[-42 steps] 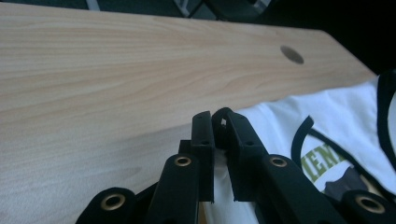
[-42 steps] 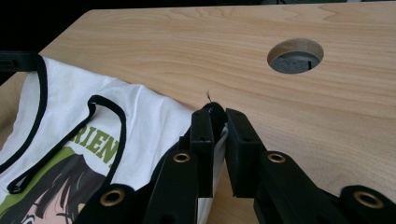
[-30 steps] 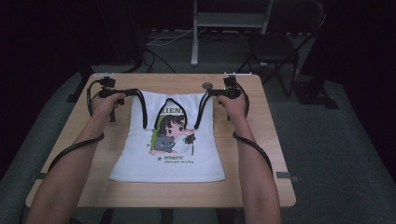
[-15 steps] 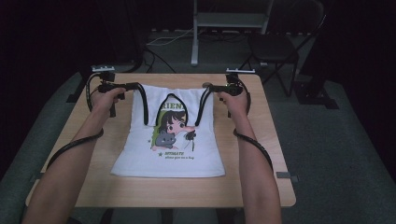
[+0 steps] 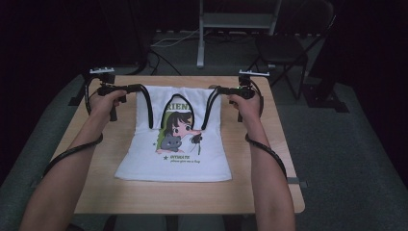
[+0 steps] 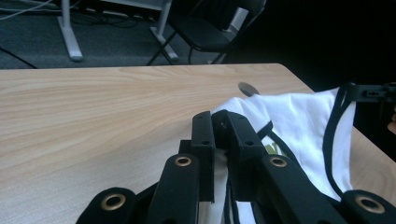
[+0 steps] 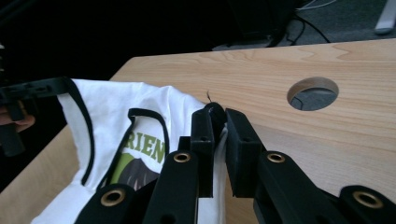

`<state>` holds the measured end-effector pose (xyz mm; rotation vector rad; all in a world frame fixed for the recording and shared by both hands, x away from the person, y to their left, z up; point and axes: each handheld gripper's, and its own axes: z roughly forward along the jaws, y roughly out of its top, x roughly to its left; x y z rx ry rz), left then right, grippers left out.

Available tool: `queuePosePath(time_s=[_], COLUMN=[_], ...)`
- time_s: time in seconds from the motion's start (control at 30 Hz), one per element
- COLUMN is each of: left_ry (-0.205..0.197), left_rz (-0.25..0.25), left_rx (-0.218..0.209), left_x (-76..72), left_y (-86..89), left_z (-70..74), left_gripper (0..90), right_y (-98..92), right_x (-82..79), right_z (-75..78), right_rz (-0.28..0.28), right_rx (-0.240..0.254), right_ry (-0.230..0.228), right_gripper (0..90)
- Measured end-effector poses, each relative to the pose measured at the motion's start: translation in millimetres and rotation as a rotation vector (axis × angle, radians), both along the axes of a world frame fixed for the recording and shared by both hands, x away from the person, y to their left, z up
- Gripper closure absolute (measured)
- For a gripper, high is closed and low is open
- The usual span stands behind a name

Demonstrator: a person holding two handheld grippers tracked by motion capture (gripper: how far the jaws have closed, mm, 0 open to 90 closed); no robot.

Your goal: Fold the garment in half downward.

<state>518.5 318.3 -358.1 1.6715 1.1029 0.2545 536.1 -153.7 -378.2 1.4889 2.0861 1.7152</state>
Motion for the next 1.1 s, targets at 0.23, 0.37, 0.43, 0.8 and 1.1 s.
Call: queuePosePath(time_s=[0.23, 0.37, 0.43, 0.8, 1.1], left_ry=[-0.001, -0.003, -0.001, 0.008, 0.027], left_rz=[-0.007, -0.002, 0.0, 0.009, 0.01], left_rx=[-0.002, 0.003, -0.002, 0.014, 0.044], left_x=[-6.8, -8.9, -10.3, -14.6, -19.0], left_y=[5.4, 8.4, 8.8, 11.0, 13.7], left_z=[0.7, 0.0, -0.8, -4.7, -11.2], left_gripper=[82.6, 82.6, 82.6, 82.0, 82.1], right_y=[-3.1, -5.4, -6.7, -11.1, -15.1], right_x=[-5.8, -8.2, -9.2, -15.2, -20.3], right_z=[3.0, 4.5, 4.8, -2.2, -10.2], right_rz=[0.027, 0.027, 0.028, 0.049, 0.068], right_rx=[0.01, 0.002, -0.002, -0.03, -0.042], right_ry=[-0.006, -0.006, -0.008, 0.0, 0.013], right_gripper=[82.9, 82.9, 82.9, 82.9, 82.9])
